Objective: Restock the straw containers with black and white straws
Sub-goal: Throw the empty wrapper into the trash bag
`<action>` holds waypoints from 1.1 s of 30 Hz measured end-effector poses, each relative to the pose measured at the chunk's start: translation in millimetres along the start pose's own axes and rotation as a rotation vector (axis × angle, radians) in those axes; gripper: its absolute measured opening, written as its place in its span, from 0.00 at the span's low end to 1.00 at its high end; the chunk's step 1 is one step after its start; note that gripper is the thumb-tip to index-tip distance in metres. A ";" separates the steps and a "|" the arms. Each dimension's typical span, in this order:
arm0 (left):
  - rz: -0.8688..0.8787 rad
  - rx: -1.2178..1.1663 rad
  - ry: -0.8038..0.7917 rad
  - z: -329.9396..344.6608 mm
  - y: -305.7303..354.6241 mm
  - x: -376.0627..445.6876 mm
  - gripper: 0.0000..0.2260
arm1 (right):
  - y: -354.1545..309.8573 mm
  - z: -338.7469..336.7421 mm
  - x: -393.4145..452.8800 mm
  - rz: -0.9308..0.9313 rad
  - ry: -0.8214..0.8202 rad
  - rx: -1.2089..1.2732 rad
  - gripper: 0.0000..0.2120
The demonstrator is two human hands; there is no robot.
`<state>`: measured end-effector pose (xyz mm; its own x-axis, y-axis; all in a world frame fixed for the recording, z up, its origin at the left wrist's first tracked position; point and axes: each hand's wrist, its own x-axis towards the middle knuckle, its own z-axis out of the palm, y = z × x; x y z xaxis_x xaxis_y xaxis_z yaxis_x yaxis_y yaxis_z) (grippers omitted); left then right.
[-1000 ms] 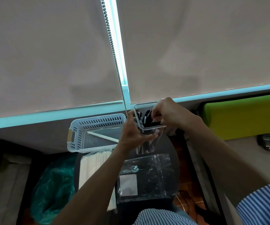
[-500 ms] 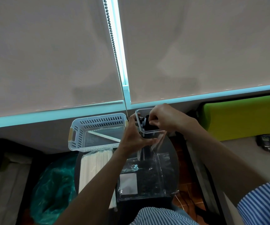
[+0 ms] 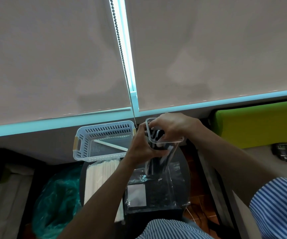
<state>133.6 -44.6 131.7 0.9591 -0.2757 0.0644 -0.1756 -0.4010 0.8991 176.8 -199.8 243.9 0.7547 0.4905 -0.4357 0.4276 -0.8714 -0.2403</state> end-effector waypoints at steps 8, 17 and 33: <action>-0.013 0.005 -0.012 -0.6 -1.6 -0.6 0.45 | -0.5 6.1 4.4 -0.003 0.023 -0.159 0.08; -0.023 0.019 -0.006 -6.7 -2.4 2.9 0.46 | 2.5 6.5 2.7 -0.046 0.247 0.119 0.09; -0.104 -0.012 0.028 -10.8 -6.4 -3.0 0.44 | 10.4 12.9 11.9 -0.031 0.404 0.328 0.06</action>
<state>134.2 -31.7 130.4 0.9779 -0.2083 -0.0172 -0.0727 -0.4159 0.9065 183.8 -203.1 225.0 0.9035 0.4228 -0.0704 0.3233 -0.7802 -0.5355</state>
